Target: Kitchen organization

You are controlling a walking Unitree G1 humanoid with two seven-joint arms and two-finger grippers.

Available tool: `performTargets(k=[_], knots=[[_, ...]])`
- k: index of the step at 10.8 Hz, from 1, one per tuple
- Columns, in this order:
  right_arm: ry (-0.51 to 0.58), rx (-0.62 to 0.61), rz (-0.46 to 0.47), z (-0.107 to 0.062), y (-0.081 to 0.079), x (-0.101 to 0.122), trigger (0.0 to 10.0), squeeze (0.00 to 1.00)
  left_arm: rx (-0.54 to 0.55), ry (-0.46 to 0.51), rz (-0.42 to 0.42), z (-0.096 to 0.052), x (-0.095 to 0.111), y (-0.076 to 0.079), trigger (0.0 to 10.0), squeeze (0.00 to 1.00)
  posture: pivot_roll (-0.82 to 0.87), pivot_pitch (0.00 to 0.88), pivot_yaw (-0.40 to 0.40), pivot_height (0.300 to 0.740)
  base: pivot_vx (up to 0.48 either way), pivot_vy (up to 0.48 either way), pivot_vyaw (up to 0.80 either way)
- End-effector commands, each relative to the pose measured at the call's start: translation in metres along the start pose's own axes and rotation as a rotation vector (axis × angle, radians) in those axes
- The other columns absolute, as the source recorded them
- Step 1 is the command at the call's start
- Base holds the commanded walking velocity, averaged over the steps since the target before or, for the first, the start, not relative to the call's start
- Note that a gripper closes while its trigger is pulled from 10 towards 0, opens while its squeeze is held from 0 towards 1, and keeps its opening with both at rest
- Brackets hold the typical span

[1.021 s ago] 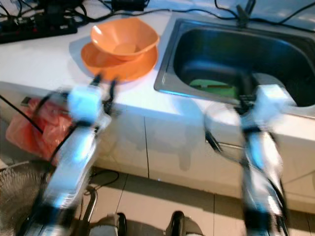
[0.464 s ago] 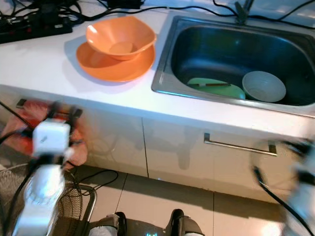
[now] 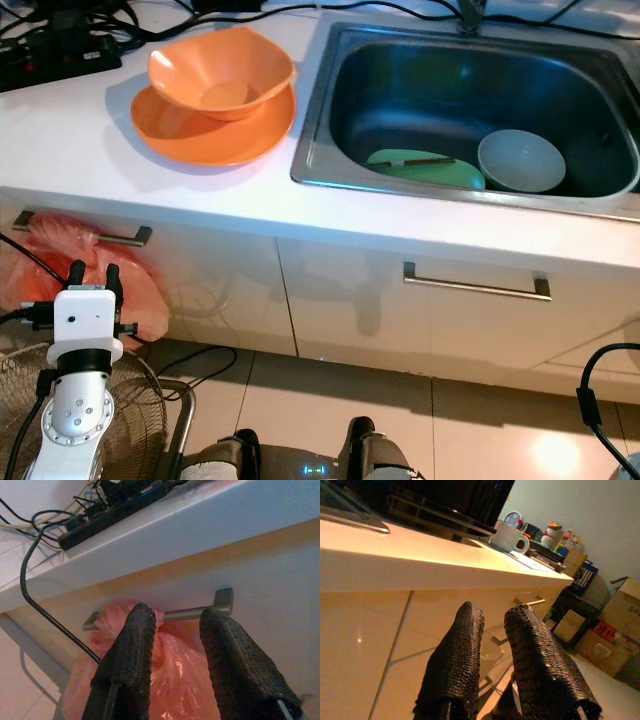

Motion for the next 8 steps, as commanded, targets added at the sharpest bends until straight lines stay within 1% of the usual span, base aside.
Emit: performTargets(k=[1, 8], knots=[[-0.018, -0.020, -0.018, -0.0003, 0.0068, -0.0042, 10.0, 0.00, 0.022, 0.000, 0.001, -0.0019, -0.0009, -0.0039, 10.0, 0.00, 0.07, 0.240, 0.003, 0.740, 0.000, 0.000, 0.00], [-0.018, -0.020, -0.018, -0.0003, 0.0068, -0.0042, 10.0, 0.00, 0.022, 0.000, 0.001, -0.0019, -0.0009, -0.0039, 10.0, 0.00, 0.07, 0.240, 0.003, 0.740, 0.000, 0.000, 0.00]])
Point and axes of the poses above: a point about 5 cm out from each wrist's last joint towards the gripper, its own z axis pointing out of the wrist towards the gripper, its own x axis along the axis of the wrist's last joint, y = z × x, the point moved 2 cm from there along z, pointing out of the wrist towards the gripper, and after that the axes turned 6 degrees about -z, right-handed, at the moved point
